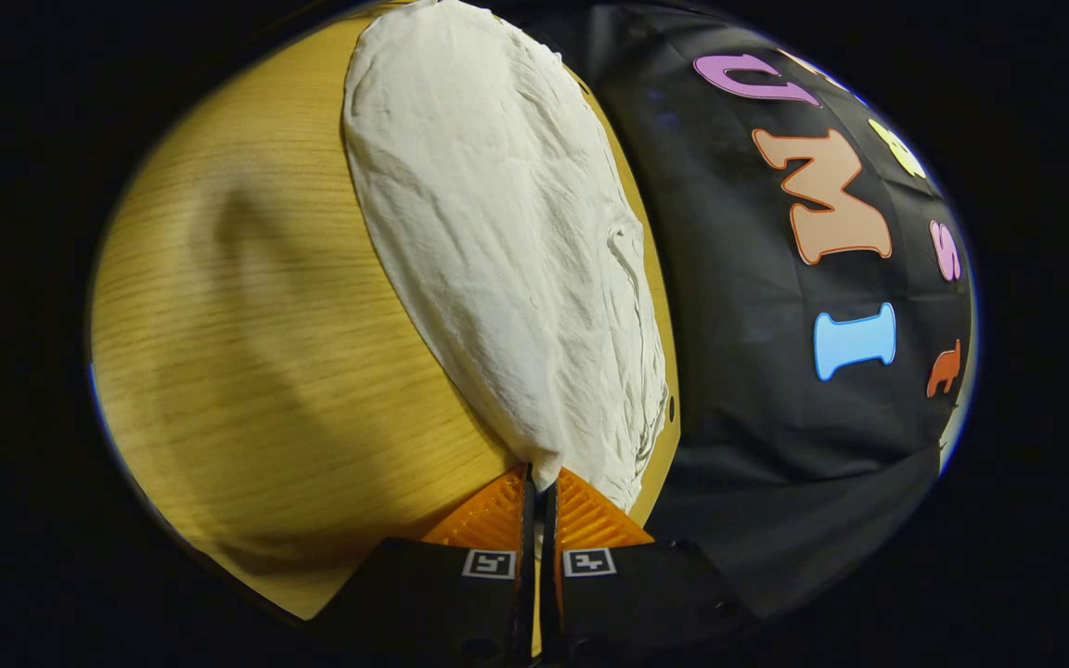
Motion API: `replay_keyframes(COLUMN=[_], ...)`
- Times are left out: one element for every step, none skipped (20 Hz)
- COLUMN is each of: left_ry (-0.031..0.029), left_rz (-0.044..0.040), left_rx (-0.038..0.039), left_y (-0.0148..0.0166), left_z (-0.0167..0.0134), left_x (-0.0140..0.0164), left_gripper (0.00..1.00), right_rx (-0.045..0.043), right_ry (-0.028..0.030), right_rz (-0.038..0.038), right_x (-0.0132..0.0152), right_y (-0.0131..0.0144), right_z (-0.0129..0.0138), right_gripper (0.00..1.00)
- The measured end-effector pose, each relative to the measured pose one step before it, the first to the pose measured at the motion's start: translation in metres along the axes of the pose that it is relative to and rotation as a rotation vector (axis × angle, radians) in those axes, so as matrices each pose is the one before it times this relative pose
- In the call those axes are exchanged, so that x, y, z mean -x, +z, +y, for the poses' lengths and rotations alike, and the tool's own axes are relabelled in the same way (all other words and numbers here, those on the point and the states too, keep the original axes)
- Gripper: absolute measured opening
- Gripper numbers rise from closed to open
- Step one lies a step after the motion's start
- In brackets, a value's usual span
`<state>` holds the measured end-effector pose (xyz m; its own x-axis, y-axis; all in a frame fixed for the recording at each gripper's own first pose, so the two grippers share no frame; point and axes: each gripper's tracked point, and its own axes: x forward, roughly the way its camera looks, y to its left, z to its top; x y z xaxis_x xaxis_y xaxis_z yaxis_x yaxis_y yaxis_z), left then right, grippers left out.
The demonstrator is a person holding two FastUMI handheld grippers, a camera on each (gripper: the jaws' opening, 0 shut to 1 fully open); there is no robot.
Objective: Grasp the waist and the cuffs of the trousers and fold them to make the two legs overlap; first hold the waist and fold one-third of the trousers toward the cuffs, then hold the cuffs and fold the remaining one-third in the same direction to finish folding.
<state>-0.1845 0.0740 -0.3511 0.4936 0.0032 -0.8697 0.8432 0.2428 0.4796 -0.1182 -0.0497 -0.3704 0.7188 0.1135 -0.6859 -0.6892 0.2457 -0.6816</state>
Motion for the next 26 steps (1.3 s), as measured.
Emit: replay_keyframes(left_ry=[0.00081,-0.00439,-0.00607,-0.00698,-0.00395,0.01278,0.02262,0.02052,0.01823,0.01843,0.01926,0.02057,0.02291,0.02533,0.02333,0.02435,0.02258,0.0207,0.01757,0.01868,0.0165,0.01437,0.00856,-0.00215,-0.00281,-0.00081], left_rz=[0.00519,0.00214,0.00275,0.00424,0.00322,0.00036,-0.00684,-0.00451,-0.00096,-0.00011,0.00248,0.00299,-0.00006,0.00115,-0.00025,-0.00057,0.00069,0.00144,-0.00446,-0.00336,-0.00467,-0.0071,-0.00694,-0.00266,-0.01062,-0.0147], left_rx=[0.01687,0.02084,0.0275,0.03839,0.03357,0.02351,0.01584,0.01494,0.01572,0.01537,0.01618,0.01341,0.00898,0.00759,0.00481,0.00247,0.00754,0.0115,0.01245,0.00858,0.00323,0.00135,-0.00208,-0.00396,-0.00745,-0.0101], left_y=[0.00267,0.00076,0.00013,-0.00064,0.00244,0.00243,0.0044,0.00214,0.0024,0.00177,0.0016,0.00279,0.00452,0.00438,0.0065,0.00356,0.00483,0.00561,0.00881,0.00392,0.00619,0.00428,0.00511,0.00504,0.00571,0.00503], left_z=[-0.00101,0.00074,0.00119,0.00061,0.0008,0.00408,0.00728,0.00939,0.00834,0.00892,0.00909,0.00904,0.01048,0.0112,0.00933,0.01105,0.01026,0.01038,0.00642,0.00881,0.00795,0.0077,0.00678,0.00487,0.00584,0.0068], left_x=[0.00252,-0.00048,-0.00021,0.0001,0.00095,0.0023,0.00158,0.00177,0.00117,0.00078,0.00118,0.00296,0.00023,0.00064,0.00041,0.00193,-0.00027,-0.00073,0.00177,-0.00107,-0.00143,-0.00197,-0.00444,-0.00669,-0.0072,-0.00721], left_gripper=[0.0,0.0,0.0,0.0,0.0,0.0,0.0,0.0,0.0,0.0,0.0,0.0,0.0,0.0,0.0,0.0,0.0,0.0,0.0,0.0,0.0,0.0,0.0,0.0,0.0,0.0], right_rx=[0.01221,-0.00537,-0.02548,-0.03353,-0.02421,-0.01583,-0.01169,-0.00758,-0.00334,-0.00098,-0.00499,-0.00882,-0.00888,-0.00718,-0.00469,-0.00351,-0.0068,-0.00693,-0.00484,-0.00487,-0.00641,-0.01228,-0.01662,-0.01646,-0.01083,0.00109], right_ry=[0.00334,0.00464,0.0076,0.00102,-0.01836,-0.02407,-0.02236,-0.02202,-0.02242,-0.01994,-0.02043,-0.01928,-0.017,-0.015,-0.0145,-0.01422,-0.01123,-0.01082,-0.0097,-0.00928,-0.01039,-0.00868,-0.00664,-0.00856,-0.00959,-0.01137], right_rz=[-0.00034,0.00164,0.0038,0.00301,-0.00258,-0.00771,-0.0111,-0.01193,-0.01423,-0.01047,-0.01215,-0.01341,-0.014,-0.01598,-0.01375,-0.0141,-0.0151,-0.01425,-0.0116,-0.00737,-0.00433,0.00155,0.00435,0.00282,0.00161,0.00503], right_x=[-0.00046,-0.00007,-0.00007,0.00018,0.0016,0.00221,0.00151,0.00224,0.00137,0.00121,0.00159,0.0011,0.00062,0.00002,-0.00092,0.00034,-0.00207,-0.00268,-0.0044,-0.00347,-0.00385,-0.00307,-0.0026,-0.00462,-0.00537,-0.00638], right_y=[-0.00088,-0.00024,-0.00115,-0.00045,0.00167,0.00318,0.00346,0.00434,0.00446,0.00303,0.00229,0.00436,0.00279,0.00453,0.00249,0.00283,0.0037,0.00455,0.00083,0.00195,0.00334,0.00324,0.00202,0.00271,0.00342,0.00322], right_z=[-0.00032,-0.00085,0.0007,-0.0025,-0.00732,-0.01056,-0.01004,-0.01064,-0.01042,-0.01107,-0.01029,-0.01069,-0.00951,-0.00873,-0.00815,-0.00713,-0.00501,-0.00648,-0.00659,-0.0067,-0.0062,-0.0059,-0.00374,-0.00451,-0.00402,-0.00448], right_gripper=[0.05,0.05,0.01,0.05,0.05,0.04,0.04,0.04,0.04,0.04,0.04,0.04,0.04,0.04,0.04,0.04,0.04,0.04,0.04,0.04,0.04,0.04,0.04,0.04,0.05,0.05])
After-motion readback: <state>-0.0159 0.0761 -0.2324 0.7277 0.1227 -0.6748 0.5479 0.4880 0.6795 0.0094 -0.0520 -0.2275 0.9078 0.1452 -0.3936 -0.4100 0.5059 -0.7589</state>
